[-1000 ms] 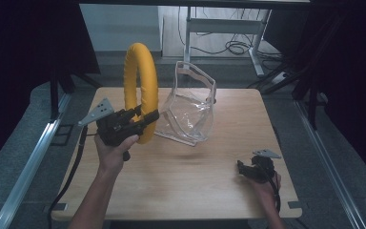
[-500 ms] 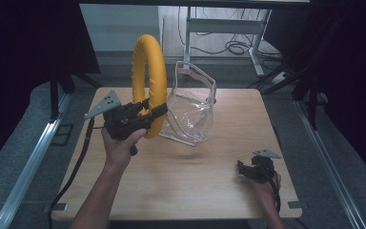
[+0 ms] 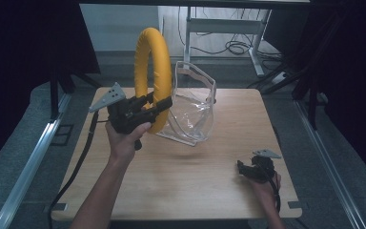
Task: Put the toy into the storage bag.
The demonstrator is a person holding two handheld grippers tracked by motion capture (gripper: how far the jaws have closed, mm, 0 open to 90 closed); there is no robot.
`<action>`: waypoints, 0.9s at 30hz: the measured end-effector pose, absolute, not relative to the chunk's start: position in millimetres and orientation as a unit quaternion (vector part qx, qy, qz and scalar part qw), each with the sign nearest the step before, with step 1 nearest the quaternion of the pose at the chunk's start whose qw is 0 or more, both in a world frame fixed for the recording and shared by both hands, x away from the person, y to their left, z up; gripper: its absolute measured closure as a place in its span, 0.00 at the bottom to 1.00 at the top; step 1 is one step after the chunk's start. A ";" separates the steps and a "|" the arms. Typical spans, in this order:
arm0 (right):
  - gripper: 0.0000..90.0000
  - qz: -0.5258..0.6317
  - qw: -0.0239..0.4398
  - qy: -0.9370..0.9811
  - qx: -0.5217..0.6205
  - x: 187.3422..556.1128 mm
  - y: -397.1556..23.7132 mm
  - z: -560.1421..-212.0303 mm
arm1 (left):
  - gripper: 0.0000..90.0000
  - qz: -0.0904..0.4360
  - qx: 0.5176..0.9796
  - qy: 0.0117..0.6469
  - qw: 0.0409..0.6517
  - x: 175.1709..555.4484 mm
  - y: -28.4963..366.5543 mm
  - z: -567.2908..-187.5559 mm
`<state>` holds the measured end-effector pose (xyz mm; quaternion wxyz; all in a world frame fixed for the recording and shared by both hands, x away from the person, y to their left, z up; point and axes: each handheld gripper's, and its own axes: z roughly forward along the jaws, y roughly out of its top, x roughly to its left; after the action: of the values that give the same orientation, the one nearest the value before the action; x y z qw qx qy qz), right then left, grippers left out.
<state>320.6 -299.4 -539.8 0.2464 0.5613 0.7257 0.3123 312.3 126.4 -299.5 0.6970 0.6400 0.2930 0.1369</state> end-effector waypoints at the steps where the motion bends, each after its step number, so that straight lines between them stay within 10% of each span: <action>1: 0.23 0.312 0.246 0.726 0.561 320.7 -299.4 -539.8 | 0.57 0.137 0.641 0.294 0.696 313.1 125.6 -298.5; 27: 0.24 0.313 0.246 0.725 0.563 320.5 -298.9 -539.6 | 0.57 0.122 0.650 0.260 0.703 320.2 80.5 -267.8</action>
<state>320.5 -298.9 -539.6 0.2455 0.5626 0.7249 0.3125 320.2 80.5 -267.8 0.7035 0.6501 0.2597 0.1224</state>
